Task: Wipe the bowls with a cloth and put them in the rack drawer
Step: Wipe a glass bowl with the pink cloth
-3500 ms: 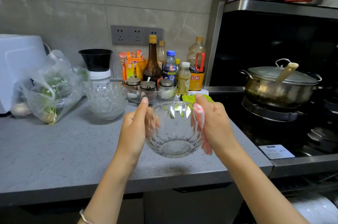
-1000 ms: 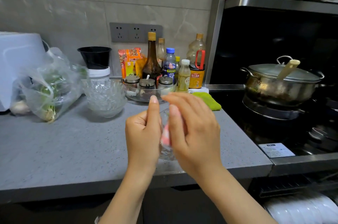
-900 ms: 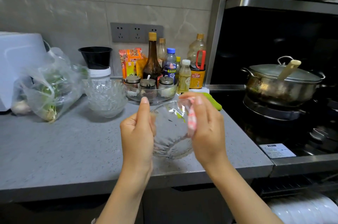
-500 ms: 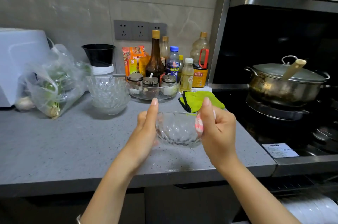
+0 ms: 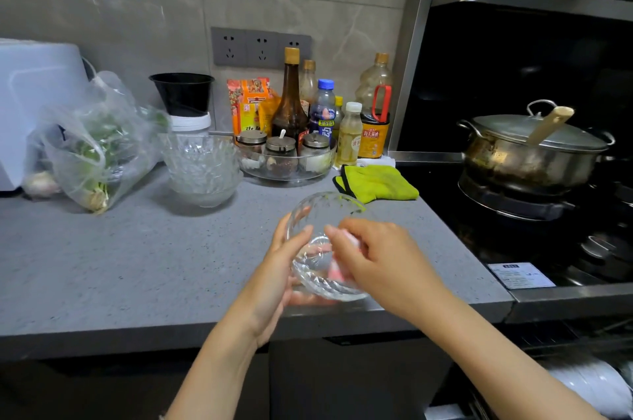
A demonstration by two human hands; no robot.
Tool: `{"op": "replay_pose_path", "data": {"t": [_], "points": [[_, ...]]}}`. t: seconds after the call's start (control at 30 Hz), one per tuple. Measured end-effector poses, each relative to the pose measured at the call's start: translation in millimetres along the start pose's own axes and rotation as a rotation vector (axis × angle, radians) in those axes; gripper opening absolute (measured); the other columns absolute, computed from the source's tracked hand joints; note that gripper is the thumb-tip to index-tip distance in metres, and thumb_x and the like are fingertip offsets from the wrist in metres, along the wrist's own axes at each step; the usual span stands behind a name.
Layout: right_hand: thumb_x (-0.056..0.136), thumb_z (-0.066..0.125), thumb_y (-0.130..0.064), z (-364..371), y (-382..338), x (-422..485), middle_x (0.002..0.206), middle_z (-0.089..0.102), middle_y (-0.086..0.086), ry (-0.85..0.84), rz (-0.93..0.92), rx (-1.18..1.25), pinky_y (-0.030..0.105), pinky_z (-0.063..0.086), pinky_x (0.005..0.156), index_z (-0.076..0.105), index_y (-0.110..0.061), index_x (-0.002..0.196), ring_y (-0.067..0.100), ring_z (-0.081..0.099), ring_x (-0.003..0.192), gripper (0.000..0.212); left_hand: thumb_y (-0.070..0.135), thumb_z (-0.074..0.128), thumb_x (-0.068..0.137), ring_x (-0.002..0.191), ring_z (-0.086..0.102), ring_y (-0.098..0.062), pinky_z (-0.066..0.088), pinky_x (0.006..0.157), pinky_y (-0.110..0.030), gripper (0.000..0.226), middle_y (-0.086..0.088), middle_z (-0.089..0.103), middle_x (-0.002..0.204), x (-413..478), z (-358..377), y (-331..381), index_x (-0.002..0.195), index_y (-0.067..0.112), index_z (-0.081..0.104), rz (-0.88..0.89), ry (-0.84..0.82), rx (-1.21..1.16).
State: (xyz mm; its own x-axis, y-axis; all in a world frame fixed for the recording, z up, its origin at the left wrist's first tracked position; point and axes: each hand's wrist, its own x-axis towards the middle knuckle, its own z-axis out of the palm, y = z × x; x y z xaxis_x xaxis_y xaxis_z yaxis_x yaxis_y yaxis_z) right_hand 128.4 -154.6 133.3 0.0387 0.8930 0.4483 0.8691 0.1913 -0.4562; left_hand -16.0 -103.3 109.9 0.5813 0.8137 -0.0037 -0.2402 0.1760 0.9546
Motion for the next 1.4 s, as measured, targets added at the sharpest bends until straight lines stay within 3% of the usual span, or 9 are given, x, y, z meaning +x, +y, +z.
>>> {"op": "replay_pose_path", "data": {"t": [0.17, 0.33, 0.6, 0.7, 0.9, 1.03, 1.13, 1.27, 1.4], "points": [[0.092, 0.04, -0.06, -3.7, -5.7, 4.1, 0.112, 0.053, -0.008, -0.239, -0.048, -0.231, 0.032, 0.037, 0.088, 0.045, -0.023, 0.114, 0.012, 0.049, 0.102, 0.044, 0.045, 0.044, 0.094, 0.101, 0.07, -0.021, 0.057, 0.07, -0.04, 0.032, -0.004, 0.068, 0.121, 4.7, 5.5, -10.9, 0.124, 0.049, 0.052, 0.074, 0.073, 0.025], [0.089, 0.036, -0.068, -16.7, 10.9, -3.5, 0.134, 0.049, -0.011, -0.294, -0.418, -0.366, 0.03, 0.023, 0.114, 0.047, -0.03, 0.134, 0.007, 0.038, 0.13, 0.06, 0.049, 0.043, 0.092, 0.095, 0.07, -0.028, 0.055, 0.065, -0.035, 0.03, -0.009, 0.068, 0.118, 7.6, 1.4, -9.9, 0.118, 0.048, 0.058, 0.147, 0.16, -0.037], [0.088, 0.045, -0.04, 14.9, 5.2, -29.8, 0.123, 0.065, 0.001, -0.018, -0.549, -0.482, 0.03, 0.056, 0.079, 0.061, -0.013, 0.125, 0.018, 0.061, 0.114, 0.049, 0.038, 0.036, 0.099, 0.093, 0.071, -0.018, 0.055, 0.07, -0.029, 0.028, 0.001, 0.074, 0.097, 10.8, 13.2, -12.7, 0.117, 0.036, 0.058, 0.335, 0.282, -0.047], [0.083, 0.045, -0.026, 34.8, -6.2, -33.3, 0.126, 0.064, 0.004, 0.074, -0.485, -0.396, 0.026, 0.056, 0.071, 0.061, -0.008, 0.126, 0.016, 0.063, 0.112, 0.049, 0.046, 0.043, 0.089, 0.108, 0.063, -0.034, 0.055, 0.066, -0.028, 0.031, -0.015, 0.066, 0.115, 10.3, 19.1, -12.7, 0.112, 0.034, 0.059, 0.353, 0.314, -0.103], [0.089, 0.059, -0.021, 30.9, 31.1, -27.6, 0.126, 0.065, 0.004, 0.055, -0.647, -0.529, 0.032, 0.057, 0.075, 0.067, -0.013, 0.119, 0.017, 0.062, 0.115, 0.033, 0.05, 0.045, 0.08, 0.103, 0.067, -0.023, 0.056, 0.072, -0.026, 0.044, -0.006, 0.072, 0.109, 1.8, -2.3, -6.0, 0.119, 0.037, 0.058, 0.324, 0.183, 0.016], [0.076, 0.077, -0.021, 32.0, 19.6, -23.0, 0.116, 0.07, 0.004, 0.162, -0.625, -0.594, 0.026, 0.047, 0.083, 0.072, -0.012, 0.111, 0.016, 0.066, 0.107, 0.036, 0.036, 0.068, 0.077, 0.107, 0.067, -0.025, 0.055, 0.079, -0.036, 0.033, -0.002, 0.066, 0.122, -0.9, 5.5, -11.5, 0.108, 0.048, 0.062, 0.317, 0.187, -0.079], [0.065, 0.081, -0.01, 44.3, 4.2, -22.2, 0.118, 0.069, 0.006, 0.196, -0.539, -0.551, 0.023, 0.048, 0.08, 0.069, -0.008, 0.115, 0.017, 0.066, 0.107, 0.052, 0.039, 0.057, 0.083, 0.102, 0.068, -0.027, 0.056, 0.073, -0.03, 0.027, -0.004, 0.069, 0.116, 3.4, 17.8, -16.3, 0.109, 0.043, 0.062, 0.348, 0.256, -0.159], [0.08, 0.054, -0.009, 34.8, 21.1, -25.4, 0.127, 0.064, 0.006, 0.124, -0.655, -0.572, 0.029, 0.045, 0.094, 0.066, -0.011, 0.122, 0.019, 0.06, 0.118, 0.044, 0.05, 0.043, 0.082, 0.099, 0.069, -0.027, 0.058, 0.076, -0.03, 0.045, -0.005, 0.073, 0.105, 6.0, 2.9, -6.6, 0.119, 0.031, 0.058, 0.358, 0.256, -0.051], [0.067, 0.082, -0.008, 28.2, 30.0, -20.3, 0.126, 0.064, 0.003, 0.11, -0.631, -0.585, 0.028, 0.045, 0.096, 0.068, -0.014, 0.119, 0.018, 0.059, 0.12, 0.054, 0.039, 0.048, 0.088, 0.091, 0.072, -0.022, 0.059, 0.074, -0.029, 0.041, -0.004, 0.071, 0.111, 6.0, 0.6, -0.4, 0.127, 0.029, 0.055, 0.334, 0.227, -0.046]]}}
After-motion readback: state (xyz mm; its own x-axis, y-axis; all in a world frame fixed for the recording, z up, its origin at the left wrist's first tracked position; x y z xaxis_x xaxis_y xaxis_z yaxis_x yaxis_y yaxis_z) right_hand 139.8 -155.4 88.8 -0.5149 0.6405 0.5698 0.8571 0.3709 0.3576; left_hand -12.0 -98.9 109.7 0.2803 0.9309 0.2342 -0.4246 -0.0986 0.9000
